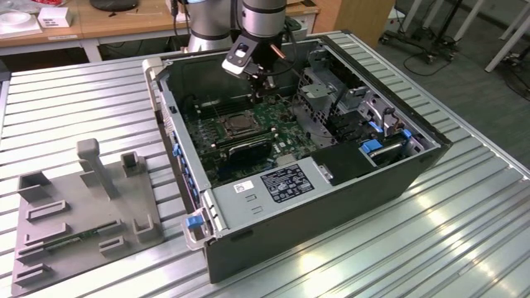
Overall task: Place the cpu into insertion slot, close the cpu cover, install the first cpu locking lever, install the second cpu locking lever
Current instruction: 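Close the cpu cover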
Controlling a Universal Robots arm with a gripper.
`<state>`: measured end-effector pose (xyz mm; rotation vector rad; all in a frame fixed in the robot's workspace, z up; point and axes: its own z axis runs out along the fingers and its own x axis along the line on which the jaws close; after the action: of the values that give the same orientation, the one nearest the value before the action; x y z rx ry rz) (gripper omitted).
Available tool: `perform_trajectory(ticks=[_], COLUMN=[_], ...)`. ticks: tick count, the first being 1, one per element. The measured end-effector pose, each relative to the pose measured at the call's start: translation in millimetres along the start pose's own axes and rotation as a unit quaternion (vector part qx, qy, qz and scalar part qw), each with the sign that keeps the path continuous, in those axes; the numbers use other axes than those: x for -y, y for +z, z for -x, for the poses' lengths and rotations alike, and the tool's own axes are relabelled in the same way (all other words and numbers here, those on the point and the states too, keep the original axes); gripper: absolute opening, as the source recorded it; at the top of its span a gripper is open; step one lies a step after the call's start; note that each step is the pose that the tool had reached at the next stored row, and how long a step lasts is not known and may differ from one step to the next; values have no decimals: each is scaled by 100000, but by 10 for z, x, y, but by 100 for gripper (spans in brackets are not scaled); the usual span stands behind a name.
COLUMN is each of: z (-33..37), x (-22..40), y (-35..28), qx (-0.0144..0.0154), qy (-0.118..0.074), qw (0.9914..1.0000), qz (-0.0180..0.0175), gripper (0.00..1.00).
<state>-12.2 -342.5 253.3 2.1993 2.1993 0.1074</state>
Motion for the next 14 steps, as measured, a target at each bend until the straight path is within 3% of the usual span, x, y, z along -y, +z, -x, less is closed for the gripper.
perform_trajectory(ticks=[14], z=[0], x=[38], y=[3], qx=[-2], qy=[4], qw=[100000], qz=[2], gripper=[11])
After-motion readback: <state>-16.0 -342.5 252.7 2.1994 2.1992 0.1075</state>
